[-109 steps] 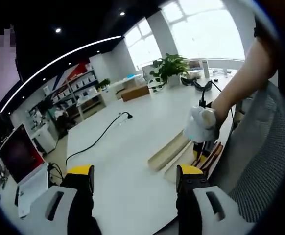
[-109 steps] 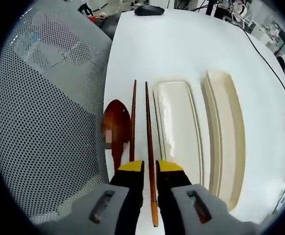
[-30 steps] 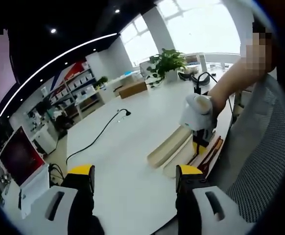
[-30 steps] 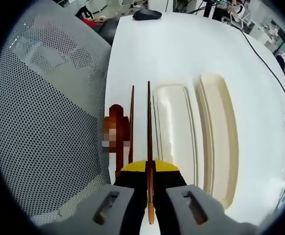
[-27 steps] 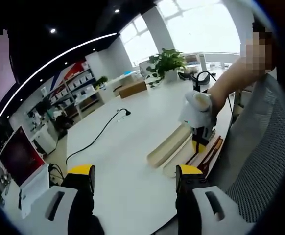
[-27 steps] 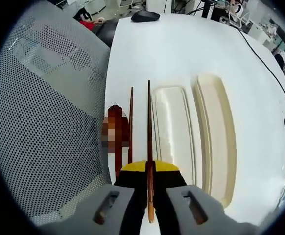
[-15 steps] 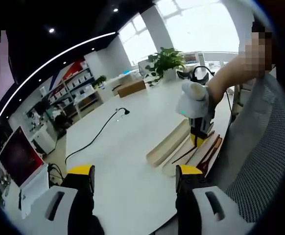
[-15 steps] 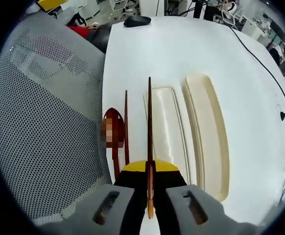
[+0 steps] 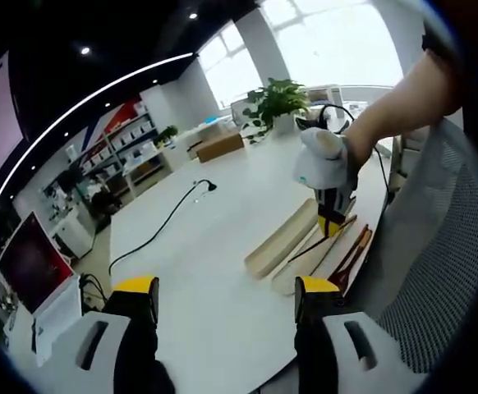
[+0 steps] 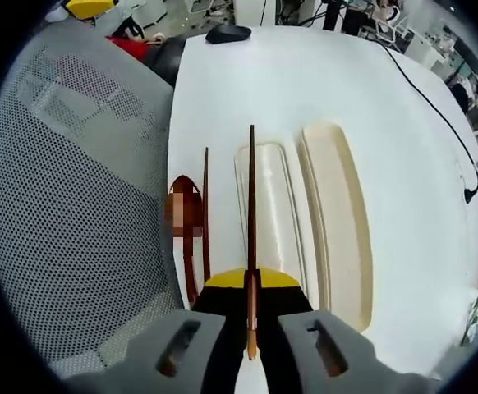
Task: Arrange the utensils inside the cutlery case until each visible utensil rests in its matching compartment.
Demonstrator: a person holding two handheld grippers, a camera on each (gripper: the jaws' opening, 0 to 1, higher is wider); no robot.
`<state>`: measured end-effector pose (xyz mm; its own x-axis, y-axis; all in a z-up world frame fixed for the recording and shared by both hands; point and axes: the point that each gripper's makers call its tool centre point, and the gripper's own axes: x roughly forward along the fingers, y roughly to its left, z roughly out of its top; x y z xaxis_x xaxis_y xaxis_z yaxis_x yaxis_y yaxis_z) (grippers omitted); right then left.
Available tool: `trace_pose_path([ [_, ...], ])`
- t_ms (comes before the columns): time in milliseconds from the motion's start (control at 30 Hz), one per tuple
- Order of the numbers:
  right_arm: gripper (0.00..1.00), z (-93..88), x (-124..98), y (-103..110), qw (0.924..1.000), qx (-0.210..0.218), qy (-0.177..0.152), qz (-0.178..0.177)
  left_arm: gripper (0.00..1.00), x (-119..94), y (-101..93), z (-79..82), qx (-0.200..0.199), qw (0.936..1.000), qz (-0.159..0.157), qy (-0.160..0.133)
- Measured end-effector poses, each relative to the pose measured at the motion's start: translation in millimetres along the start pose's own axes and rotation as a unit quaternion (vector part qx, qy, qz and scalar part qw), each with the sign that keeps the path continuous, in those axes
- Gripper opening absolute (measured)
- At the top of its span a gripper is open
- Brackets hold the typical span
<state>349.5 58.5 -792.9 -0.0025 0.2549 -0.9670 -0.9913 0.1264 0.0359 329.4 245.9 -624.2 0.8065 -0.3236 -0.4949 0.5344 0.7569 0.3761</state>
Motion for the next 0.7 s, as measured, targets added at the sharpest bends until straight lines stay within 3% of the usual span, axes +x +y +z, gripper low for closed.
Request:
trace_pose_path([
  [700, 0.0, -12.8, -29.5, -18.9, 0.9996, -0.007, 0.01, -0.025, 0.69, -0.7, 0.9, 0.6, -0.001, 1.0, 0.002, -0.001],
])
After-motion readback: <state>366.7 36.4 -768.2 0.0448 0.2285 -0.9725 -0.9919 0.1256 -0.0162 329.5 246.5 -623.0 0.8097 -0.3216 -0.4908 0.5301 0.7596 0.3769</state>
